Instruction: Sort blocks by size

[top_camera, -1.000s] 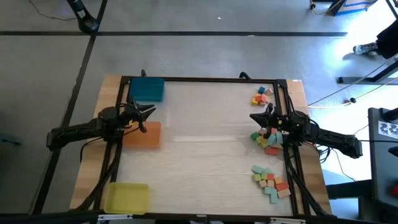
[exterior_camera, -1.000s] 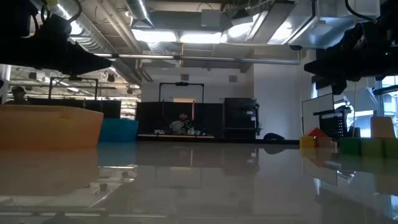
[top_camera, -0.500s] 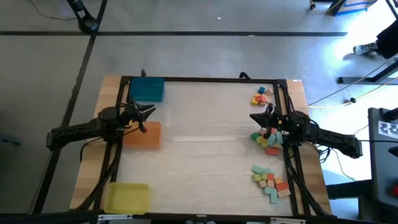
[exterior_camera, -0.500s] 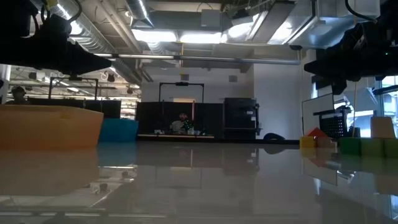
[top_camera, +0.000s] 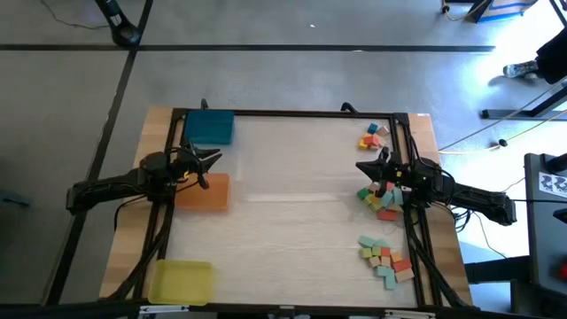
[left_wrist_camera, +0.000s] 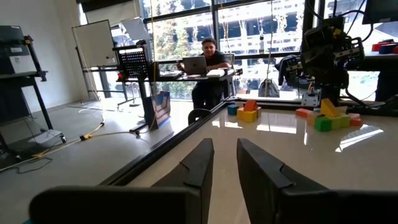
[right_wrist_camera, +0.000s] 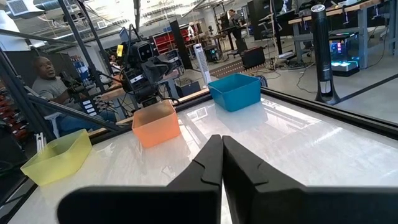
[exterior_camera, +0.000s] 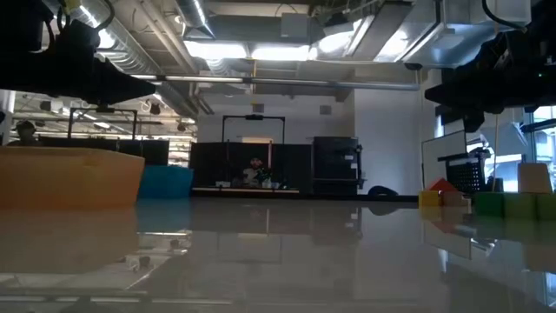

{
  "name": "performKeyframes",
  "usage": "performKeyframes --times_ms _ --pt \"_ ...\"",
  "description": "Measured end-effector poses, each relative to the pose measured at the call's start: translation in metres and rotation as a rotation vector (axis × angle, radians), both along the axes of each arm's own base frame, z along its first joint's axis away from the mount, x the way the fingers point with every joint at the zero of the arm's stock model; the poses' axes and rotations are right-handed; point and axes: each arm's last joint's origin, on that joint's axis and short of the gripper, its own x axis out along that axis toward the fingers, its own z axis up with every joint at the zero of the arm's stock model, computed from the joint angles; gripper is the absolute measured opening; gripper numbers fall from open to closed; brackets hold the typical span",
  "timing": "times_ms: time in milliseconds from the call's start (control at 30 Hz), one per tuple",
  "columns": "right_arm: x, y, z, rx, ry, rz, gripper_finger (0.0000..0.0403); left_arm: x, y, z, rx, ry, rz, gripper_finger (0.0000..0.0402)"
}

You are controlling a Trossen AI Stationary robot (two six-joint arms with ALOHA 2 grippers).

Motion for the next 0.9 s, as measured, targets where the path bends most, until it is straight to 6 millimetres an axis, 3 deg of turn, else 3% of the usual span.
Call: performKeyframes --times_ms 367,600,900 --pt "0.0 -0.001 0.0 -0.001 -0.005 -0.023 0.001 0.0 0.0 0.001 -0.002 -0.006 0.0 0.0061" --pt "0.0 -0.001 0.0 0.0 -0.002 -0.026 0.001 -0.001 0.0 0.007 -0.22 -0.195 -0.024 0.0061" --pt "0.0 -0.001 0.002 -0.013 -0.015 -0.045 0.001 -0.001 -0.002 0.016 -0.245 -0.308 -0.079 0.0061"
